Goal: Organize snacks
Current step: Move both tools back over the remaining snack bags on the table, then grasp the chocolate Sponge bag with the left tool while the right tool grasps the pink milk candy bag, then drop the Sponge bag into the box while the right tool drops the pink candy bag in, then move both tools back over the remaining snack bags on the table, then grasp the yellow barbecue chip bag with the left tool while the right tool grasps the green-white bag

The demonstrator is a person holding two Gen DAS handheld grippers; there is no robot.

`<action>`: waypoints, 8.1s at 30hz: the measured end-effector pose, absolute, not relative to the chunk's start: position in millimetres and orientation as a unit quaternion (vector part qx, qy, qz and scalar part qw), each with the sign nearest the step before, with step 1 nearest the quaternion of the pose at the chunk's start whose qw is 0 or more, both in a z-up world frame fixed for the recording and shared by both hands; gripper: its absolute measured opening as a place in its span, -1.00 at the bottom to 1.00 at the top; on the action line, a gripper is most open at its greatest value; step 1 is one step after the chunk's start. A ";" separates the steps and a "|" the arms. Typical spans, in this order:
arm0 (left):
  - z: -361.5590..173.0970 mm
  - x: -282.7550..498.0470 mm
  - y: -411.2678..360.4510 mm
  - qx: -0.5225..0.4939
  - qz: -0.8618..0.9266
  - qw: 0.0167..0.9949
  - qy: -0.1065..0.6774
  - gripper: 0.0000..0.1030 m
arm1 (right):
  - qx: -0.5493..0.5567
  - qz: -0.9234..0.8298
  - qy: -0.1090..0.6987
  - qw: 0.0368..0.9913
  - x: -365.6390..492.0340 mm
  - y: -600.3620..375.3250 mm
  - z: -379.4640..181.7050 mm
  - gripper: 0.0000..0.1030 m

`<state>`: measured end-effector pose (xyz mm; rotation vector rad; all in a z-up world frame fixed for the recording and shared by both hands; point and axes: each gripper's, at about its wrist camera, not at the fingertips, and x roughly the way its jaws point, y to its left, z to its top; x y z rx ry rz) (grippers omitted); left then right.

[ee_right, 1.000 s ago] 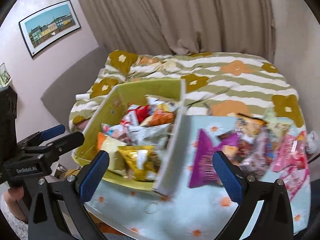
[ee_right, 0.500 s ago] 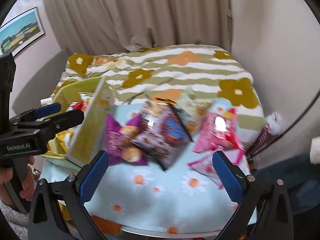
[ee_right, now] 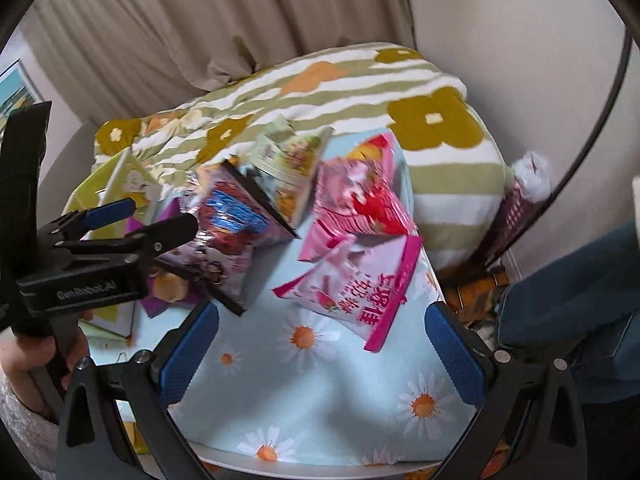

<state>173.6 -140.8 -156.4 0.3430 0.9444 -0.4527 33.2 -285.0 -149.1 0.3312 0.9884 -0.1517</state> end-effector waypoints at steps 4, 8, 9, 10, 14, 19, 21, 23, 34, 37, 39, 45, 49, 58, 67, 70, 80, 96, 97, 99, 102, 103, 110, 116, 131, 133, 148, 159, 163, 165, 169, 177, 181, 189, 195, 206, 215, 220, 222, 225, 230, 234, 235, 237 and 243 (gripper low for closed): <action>-178.8 178.3 -154.7 0.219 -0.223 0.841 0.442 1.00 | 0.190 -0.099 0.460 0.862 34.6 -286.6 -164.0 0.99; -193.5 182.3 -160.2 0.248 -0.234 0.831 0.440 1.00 | 0.213 -0.126 0.451 0.858 36.4 -290.3 -173.3 0.99; -198.2 184.9 -160.5 0.252 -0.237 0.826 0.445 1.00 | 0.219 -0.133 0.452 0.854 37.8 -291.8 -176.1 0.99; -201.2 187.4 -162.3 0.254 -0.238 0.823 0.449 0.92 | 0.228 -0.141 0.454 0.850 39.2 -293.5 -179.5 0.99; -214.5 197.9 -163.7 0.261 -0.243 0.809 0.467 0.72 | 0.247 -0.157 0.456 0.840 45.2 -297.8 -188.9 0.99; -223.1 201.5 -165.7 0.267 -0.260 0.795 0.479 0.32 | 0.250 -0.171 0.461 0.834 55.7 -298.3 -196.0 0.99; -224.3 200.4 -166.6 0.269 -0.268 0.792 0.478 0.27 | 0.251 -0.175 0.462 0.833 59.8 -298.2 -198.0 0.99; -224.0 201.1 -166.2 0.269 -0.274 0.790 0.479 0.20 | 0.251 -0.177 0.463 0.832 63.6 -297.3 -198.9 0.99; -217.9 193.0 -159.6 0.251 -0.281 0.785 0.492 0.15 | 0.235 -0.187 0.469 0.830 83.5 -291.9 -204.9 0.91; -215.3 189.2 -155.3 0.248 -0.278 0.785 0.495 0.15 | 0.231 -0.182 0.475 0.829 89.8 -290.2 -208.8 0.77; -213.5 186.6 -153.0 0.247 -0.276 0.785 0.496 0.15 | 0.226 -0.179 0.482 0.827 93.3 -288.8 -213.2 0.69; -212.3 182.5 -147.4 0.240 -0.268 0.786 0.503 0.15 | 0.216 -0.167 0.501 0.821 99.4 -283.5 -227.3 0.51; -211.8 176.7 -143.7 0.234 -0.261 0.789 0.505 0.15 | 0.212 -0.153 0.502 0.825 97.5 -280.6 -229.2 0.32; -204.2 158.6 -140.7 0.218 -0.242 0.799 0.505 0.15 | 0.208 -0.117 0.497 0.834 87.1 -280.8 -220.5 0.00; -176.5 143.1 -141.3 0.197 -0.222 0.822 0.487 0.15 | 0.201 -0.091 0.477 0.851 66.6 -288.6 -190.7 -0.02; -160.0 136.3 -142.4 0.189 -0.211 0.835 0.473 0.15 | 0.193 -0.077 0.466 0.860 62.9 -292.0 -172.8 -0.02; -84.6 127.0 -115.2 0.115 -0.141 0.890 0.417 0.15 | 0.134 0.017 0.433 0.891 74.5 -279.7 -105.3 -0.02; -23.7 160.4 54.4 0.031 0.002 0.931 0.363 0.15 | 0.076 0.180 0.391 0.900 164.4 -124.0 -49.0 -0.02; -24.0 164.2 65.6 0.029 0.005 0.931 0.365 0.15 | 0.075 0.182 0.391 0.899 170.6 -113.2 -49.5 -0.02; -26.0 175.9 90.9 0.024 0.010 0.928 0.371 0.15 | 0.077 0.184 0.392 0.898 181.1 -90.8 -49.9 -0.02; -30.0 193.9 126.6 0.012 0.011 0.926 0.377 0.15 | 0.080 0.184 0.396 0.896 201.2 -56.5 -51.8 -0.02; -31.6 199.7 136.7 0.011 0.011 0.926 0.378 0.15 | 0.080 0.183 0.398 0.895 205.2 -47.7 -51.7 -0.02; -60.0 258.3 201.2 0.001 -0.015 0.911 0.413 0.16 | 0.082 0.161 0.418 0.890 247.3 11.0 -68.9 -0.02; -93.5 296.4 224.9 0.002 -0.051 0.892 0.449 0.22 | 0.096 0.122 0.437 0.886 270.0 29.3 -87.1 -0.02; -103.0 278.1 241.6 -0.002 -0.065 0.886 0.459 1.00 | 0.095 0.117 0.457 0.876 276.8 46.6 -98.6 -0.02; -98.8 270.0 241.3 0.004 -0.060 0.887 0.458 1.00 | 0.094 0.132 0.455 0.876 278.9 50.4 -95.9 -0.02; -104.4 256.4 248.8 0.005 -0.021 0.883 0.469 1.00 | 0.072 0.171 0.492 0.851 329.2 84.5 -117.3 0.65; -102.0 248.9 249.3 0.002 -0.018 0.882 0.471 1.00 | 0.057 0.148 0.471 0.868 316.6 74.3 -111.5 0.99; -89.0 244.8 248.2 0.001 -0.021 0.888 0.459 1.00 | 0.065 0.149 0.462 0.872 307.0 70.1 -98.3 0.99; -80.4 240.7 245.2 0.005 -0.026 0.892 0.452 1.00 | 0.067 0.151 0.460 0.872 300.7 67.4 -90.7 0.99; -64.9 233.6 235.3 0.004 -0.046 0.897 0.440 1.00 | 0.069 0.144 0.453 0.877 282.0 58.4 -72.0 0.99; -43.3 222.7 194.9 0.019 -0.111 0.903 0.414 1.00 | 0.075 0.089 0.422 0.899 239.5 16.6 -39.2 0.99; -37.2 219.6 169.7 0.024 -0.131 0.903 0.407 1.00 | 0.082 0.058 0.412 0.905 220.0 -16.1 -28.1 0.99; -25.0 216.0 94.5 0.056 -0.147 0.906 0.394 1.00 | 0.084 0.003 0.391 0.917 192.5 -102.6 -15.0 0.99; -36.5 220.8 17.5 0.080 -0.150 0.896 0.409 1.00 | 0.088 0.001 0.399 0.913 181.4 -176.0 -21.9 0.99; -119.3 260.7 -88.1 0.131 -0.167 0.847 0.488 1.00 | 0.045 0.047 0.462 0.885 199.9 -288.1 -77.3 0.99; -187.3 301.8 -127.1 0.178 -0.170 0.802 0.545 1.00 | 0.023 0.121 0.505 0.854 235.2 -313.6 -136.1 0.99; -213.5 318.7 -135.8 0.202 -0.169 0.785 0.561 1.00 | -0.009 0.162 0.532 0.831 254.5 -303.2 -166.6 0.99; -222.1 322.5 -139.7 0.214 -0.164 0.780 0.565 1.00 | -0.023 0.179 0.547 0.818 260.2 -296.1 -178.1 0.99; -232.4 327.1 -142.0 0.210 -0.164 0.769 0.581 0.88 | -0.037 0.196 0.559 0.805 266.4 -287.8 -189.2 0.99; -243.9 329.6 -141.1 0.210 -0.163 0.751 0.604 0.33 | -0.045 0.217 0.574 0.788 276.7 -280.7 -202.1 0.98; -243.1 327.7 -140.5 0.210 -0.164 0.752 0.602 0.27 | -0.058 0.226 0.583 0.778 282.3 -275.6 -209.2 0.88; -243.0 327.4 -140.7 0.209 -0.163 0.753 0.602 0.26 | -0.061 0.229 0.585 0.776 284.0 -273.6 -210.5 0.87; -242.3 326.5 -140.1 0.206 -0.161 0.754 0.602 0.26 | -0.068 0.233 0.590 0.770 286.3 -269.9 -214.4 0.79; -239.1 324.5 -131.5 0.177 -0.148 0.760 0.607 0.24 | -0.071 0.240 0.606 0.755 290.5 -259.2 -228.4 0.65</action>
